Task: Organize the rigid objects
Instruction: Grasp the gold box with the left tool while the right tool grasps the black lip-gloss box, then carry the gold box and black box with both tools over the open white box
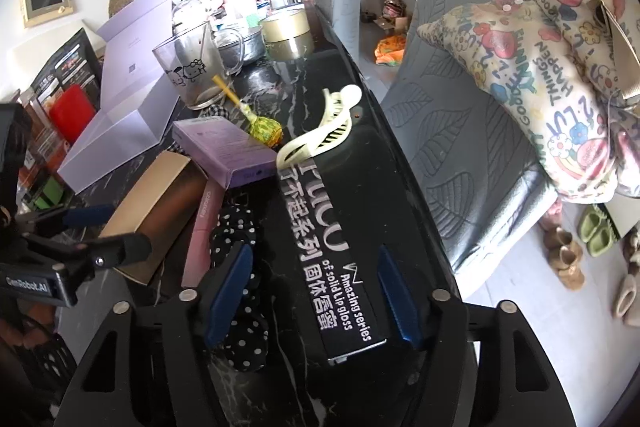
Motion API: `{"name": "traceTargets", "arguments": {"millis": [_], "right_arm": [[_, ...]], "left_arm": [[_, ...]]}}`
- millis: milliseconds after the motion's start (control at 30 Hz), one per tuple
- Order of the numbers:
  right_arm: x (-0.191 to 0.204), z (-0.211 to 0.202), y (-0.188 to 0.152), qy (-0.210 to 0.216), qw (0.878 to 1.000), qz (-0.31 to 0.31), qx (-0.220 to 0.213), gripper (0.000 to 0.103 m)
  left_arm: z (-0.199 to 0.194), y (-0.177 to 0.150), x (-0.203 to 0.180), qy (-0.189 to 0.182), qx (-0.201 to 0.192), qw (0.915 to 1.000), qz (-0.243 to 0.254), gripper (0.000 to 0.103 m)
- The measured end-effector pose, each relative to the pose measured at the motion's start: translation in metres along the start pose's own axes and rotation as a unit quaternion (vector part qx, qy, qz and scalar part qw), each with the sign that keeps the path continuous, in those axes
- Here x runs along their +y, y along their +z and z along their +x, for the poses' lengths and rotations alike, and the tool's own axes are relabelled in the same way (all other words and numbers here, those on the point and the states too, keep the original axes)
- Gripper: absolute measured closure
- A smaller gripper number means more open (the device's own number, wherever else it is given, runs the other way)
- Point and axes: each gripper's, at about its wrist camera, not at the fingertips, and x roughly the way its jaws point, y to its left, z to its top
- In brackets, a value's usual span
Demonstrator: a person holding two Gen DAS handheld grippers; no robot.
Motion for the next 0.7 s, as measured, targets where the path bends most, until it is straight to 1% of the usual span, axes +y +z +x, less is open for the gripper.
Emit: {"name": "traceTargets", "arguments": {"millis": [67,100,133,167,200,233,267,300,367,400,433,533,567,667,700], "right_arm": [[-0.001,0.001,0.0,-0.005,1.0,-0.001,0.002,0.044],[-0.002,0.001,0.0,-0.006,1.0,-0.001,0.002,0.045],[-0.002,0.002,0.001,-0.008,1.0,-0.001,0.004,0.046],[-0.002,0.002,0.001,-0.011,1.0,-0.002,0.005,0.049],[-0.001,0.002,0.001,-0.014,1.0,-0.004,0.004,0.051],[-0.002,0.003,0.002,-0.015,1.0,-0.005,0.005,0.052],[-0.002,0.003,0.003,-0.014,1.0,-0.004,0.005,0.053],[-0.003,0.004,0.003,-0.015,1.0,-0.004,0.005,0.055],[-0.002,0.006,0.005,-0.019,1.0,-0.006,0.007,0.055],[-0.001,0.007,0.006,-0.021,1.0,-0.009,0.008,0.055],[0.001,0.008,0.007,-0.022,1.0,-0.014,0.01,0.055],[0.006,0.012,0.009,-0.023,0.999,-0.027,0.01,0.055],[0.008,0.013,0.009,-0.022,0.999,-0.031,0.009,0.056],[0.01,0.015,0.01,-0.027,0.999,-0.03,0.006,0.077],[0.009,0.015,0.01,-0.031,0.999,-0.026,0.003,0.078]], "left_arm": [[0.002,0.002,-0.003,0.004,-0.002,1.0,0.004,0.002],[0.004,0.002,-0.004,0.005,-0.003,1.0,0.005,0.007],[0.006,0.004,-0.005,0.008,-0.002,1.0,0.006,0.015],[0.009,0.004,-0.005,0.009,0.001,0.9999,0.005,0.019],[0.011,0.005,-0.005,0.009,0.003,0.9999,0.004,0.025],[0.014,0.005,-0.005,0.008,0.006,0.9999,0.002,0.028],[0.014,0.006,-0.006,0.018,-0.001,0.9998,0.008,0.03],[0.016,0.007,-0.008,0.028,-0.002,0.9995,0.016,0.033],[0.019,0.009,-0.011,0.037,-0.002,0.999,0.024,0.036],[0.02,0.011,-0.012,0.036,-0.004,0.999,0.028,0.038],[0.021,0.011,-0.013,0.033,-0.009,0.9989,0.032,0.044],[0.022,0.012,-0.016,0.023,-0.025,0.9982,0.05,0.055],[0.021,0.012,-0.015,0.019,-0.028,0.9981,0.051,0.057],[0.019,0.011,-0.013,0.009,-0.034,0.9982,0.048,0.06],[0.018,0.01,-0.012,0.005,-0.036,0.9984,0.045,0.06]]}}
